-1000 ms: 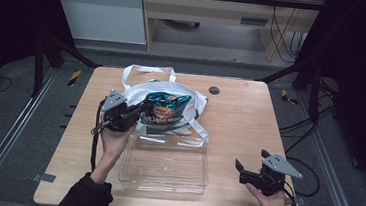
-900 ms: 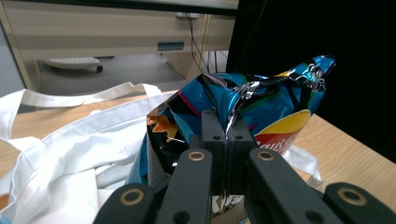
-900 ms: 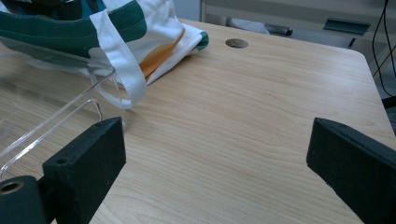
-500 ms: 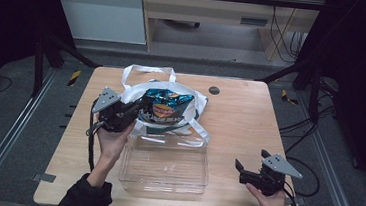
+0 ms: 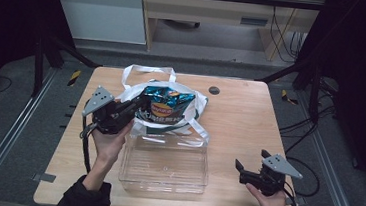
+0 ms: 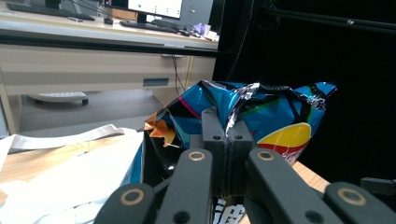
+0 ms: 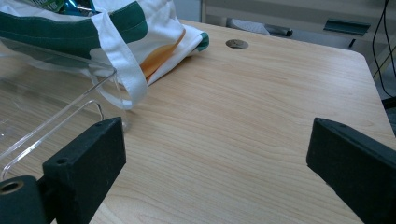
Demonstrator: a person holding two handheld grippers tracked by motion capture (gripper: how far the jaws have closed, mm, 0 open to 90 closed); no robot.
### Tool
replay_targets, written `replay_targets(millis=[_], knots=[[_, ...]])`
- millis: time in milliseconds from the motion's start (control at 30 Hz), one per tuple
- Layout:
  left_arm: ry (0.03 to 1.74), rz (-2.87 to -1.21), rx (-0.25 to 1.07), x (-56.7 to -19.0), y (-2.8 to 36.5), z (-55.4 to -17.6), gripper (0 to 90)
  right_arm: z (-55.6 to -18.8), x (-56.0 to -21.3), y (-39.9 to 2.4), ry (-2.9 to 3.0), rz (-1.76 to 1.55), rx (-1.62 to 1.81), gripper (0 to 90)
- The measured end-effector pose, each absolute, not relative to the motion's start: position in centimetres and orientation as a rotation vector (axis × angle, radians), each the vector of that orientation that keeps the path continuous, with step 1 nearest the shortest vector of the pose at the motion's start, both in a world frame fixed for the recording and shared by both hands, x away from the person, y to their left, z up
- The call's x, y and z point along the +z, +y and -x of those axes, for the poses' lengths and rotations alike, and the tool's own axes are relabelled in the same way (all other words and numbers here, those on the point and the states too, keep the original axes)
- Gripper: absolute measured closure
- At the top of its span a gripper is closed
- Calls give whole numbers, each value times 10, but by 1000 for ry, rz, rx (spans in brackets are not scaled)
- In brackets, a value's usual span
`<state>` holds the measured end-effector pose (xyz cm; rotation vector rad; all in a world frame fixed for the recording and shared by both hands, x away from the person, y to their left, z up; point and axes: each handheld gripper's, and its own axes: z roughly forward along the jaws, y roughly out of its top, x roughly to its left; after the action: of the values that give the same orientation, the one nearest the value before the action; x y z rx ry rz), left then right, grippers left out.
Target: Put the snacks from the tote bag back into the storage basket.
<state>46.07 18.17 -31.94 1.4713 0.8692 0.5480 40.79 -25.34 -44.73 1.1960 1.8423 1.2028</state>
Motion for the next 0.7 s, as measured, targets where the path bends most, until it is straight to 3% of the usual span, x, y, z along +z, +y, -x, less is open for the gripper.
replay_targets(millis=[700], knots=[[801,-1435,544,-300,183,-431,891,-407,-446,-254,1833,-1189,1210,51]])
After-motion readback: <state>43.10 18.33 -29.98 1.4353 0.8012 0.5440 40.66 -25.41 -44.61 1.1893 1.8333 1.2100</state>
